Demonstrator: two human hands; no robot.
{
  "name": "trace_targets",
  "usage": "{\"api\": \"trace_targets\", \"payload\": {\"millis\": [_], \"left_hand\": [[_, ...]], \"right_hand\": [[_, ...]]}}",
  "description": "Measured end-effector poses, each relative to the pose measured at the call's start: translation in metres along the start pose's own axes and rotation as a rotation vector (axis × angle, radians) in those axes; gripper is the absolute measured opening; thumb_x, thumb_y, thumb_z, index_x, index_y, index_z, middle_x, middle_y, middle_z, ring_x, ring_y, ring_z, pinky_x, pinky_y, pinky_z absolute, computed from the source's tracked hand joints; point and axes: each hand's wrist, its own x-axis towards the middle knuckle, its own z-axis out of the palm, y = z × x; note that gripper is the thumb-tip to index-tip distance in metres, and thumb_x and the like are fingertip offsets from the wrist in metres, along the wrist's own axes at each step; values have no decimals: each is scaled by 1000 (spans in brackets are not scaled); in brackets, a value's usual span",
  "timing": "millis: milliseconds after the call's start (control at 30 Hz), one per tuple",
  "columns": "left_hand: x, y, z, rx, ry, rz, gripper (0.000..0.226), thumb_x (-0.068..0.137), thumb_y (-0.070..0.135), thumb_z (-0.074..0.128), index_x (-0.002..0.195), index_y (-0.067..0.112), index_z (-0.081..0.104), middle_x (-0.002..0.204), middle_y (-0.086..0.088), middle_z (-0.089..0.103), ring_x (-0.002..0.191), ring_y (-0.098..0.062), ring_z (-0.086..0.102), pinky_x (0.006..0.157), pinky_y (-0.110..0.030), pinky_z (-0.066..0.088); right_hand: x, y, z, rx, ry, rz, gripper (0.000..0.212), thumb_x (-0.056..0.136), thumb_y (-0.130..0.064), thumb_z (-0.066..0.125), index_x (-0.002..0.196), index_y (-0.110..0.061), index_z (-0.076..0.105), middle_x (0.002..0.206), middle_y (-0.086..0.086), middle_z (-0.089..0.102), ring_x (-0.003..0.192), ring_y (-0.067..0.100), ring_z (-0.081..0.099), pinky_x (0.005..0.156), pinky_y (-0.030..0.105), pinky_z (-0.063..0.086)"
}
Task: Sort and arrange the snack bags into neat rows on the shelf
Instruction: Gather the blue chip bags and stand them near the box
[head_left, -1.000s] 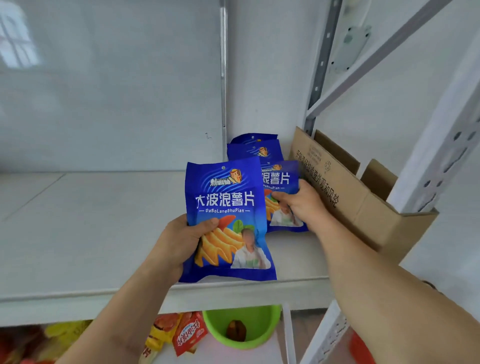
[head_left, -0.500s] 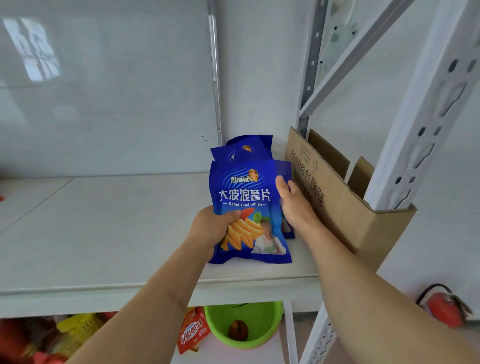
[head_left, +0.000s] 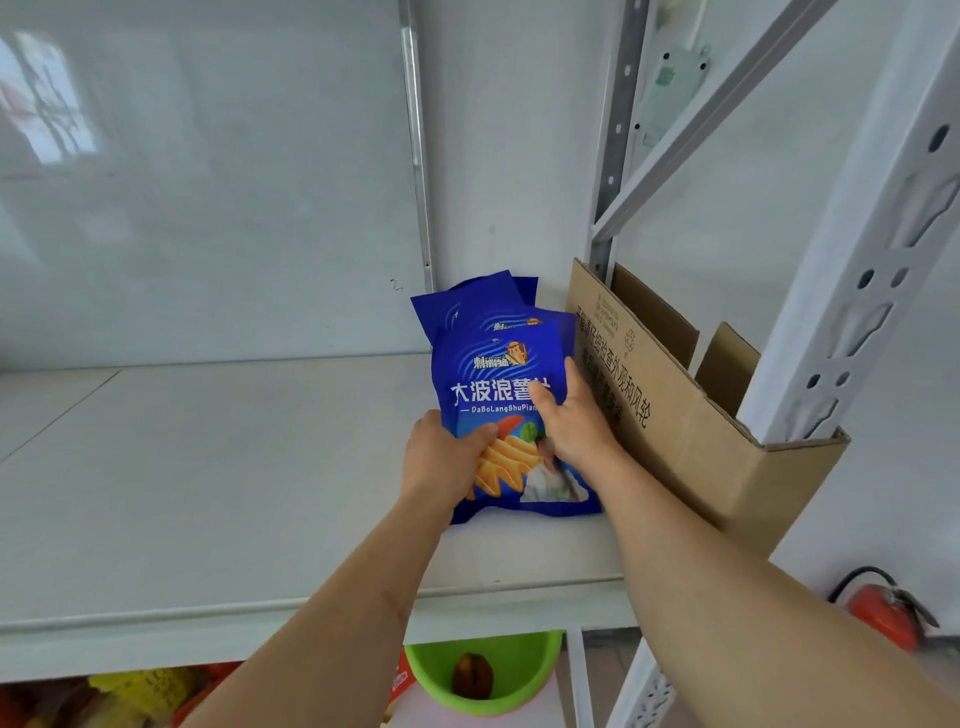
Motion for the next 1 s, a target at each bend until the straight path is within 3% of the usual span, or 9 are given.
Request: {"api": "trace_targets", "payload": {"millis": [67,200,333,467,567,667,767,867,1000], "left_hand": [[4,-1,2,22,-2,19,45,85,42,76,115,15,56,109,-2,70,92,-19,69,78,-35,58],[8,5,3,19,-6,20,46,83,43,77,109,18,50,106,1,66,90,-17,67,73,-30,55],[9,7,0,87,16,57,52,82,48,76,116,19,48,114,0,66,93,-16,65,76,-31,56],[4,5,-5,213,81,83,70,92,52,63,144,13,39,141,-5,53,120,-22,59,92,-39,54],[-5,4,-17,394,148,120,65,98,53,50,148,13,38,149,-4,46,128,-24,53,97,-40,47],[-16,-4,-43,680,270,245,43,102,43,45,133,16,56,136,-2,57,117,-25,58,89,-38,46],[-18,-22,-80,1047,335,548,21,95,27,61,100,11,73,100,-6,71,89,-30,66,71,-37,48],[-19,-38,-126,1291,347,725,18,74,14,80,64,12,65,64,-4,63,58,-28,60,52,-32,41],[-26,-51,-193,1515,324,727,17,76,18,77,65,15,64,63,-1,60,58,-24,58,53,-31,35]], "right_hand": [[6,2,1,-35,19,11,71,94,-43,60,152,-27,24,139,0,51,120,17,58,81,34,60],[11,3,5,-114,88,6,67,93,-45,63,148,-26,31,137,0,55,116,16,61,79,33,59],[7,-10,3,-334,141,-28,71,95,-46,58,153,-20,25,148,3,44,126,19,53,88,36,55],[-3,-25,1,-639,161,-110,70,100,-49,47,155,-16,21,158,7,29,140,24,37,104,41,45],[-13,-34,1,-835,174,-231,59,102,-48,41,151,-16,32,156,7,34,142,25,34,111,43,37],[-26,-45,8,-1031,138,-487,45,103,-42,39,136,-16,54,146,5,48,135,23,42,107,40,36],[-42,-56,33,-1171,-7,-750,32,101,-32,43,119,-15,63,126,3,60,117,25,52,99,39,36],[-61,-67,73,-1198,-91,-913,23,97,-23,48,105,-14,68,109,6,65,103,28,58,90,41,39],[-87,-86,138,-1161,-179,-1030,8,84,-12,63,85,-11,71,86,8,68,82,31,63,74,38,43]]}}
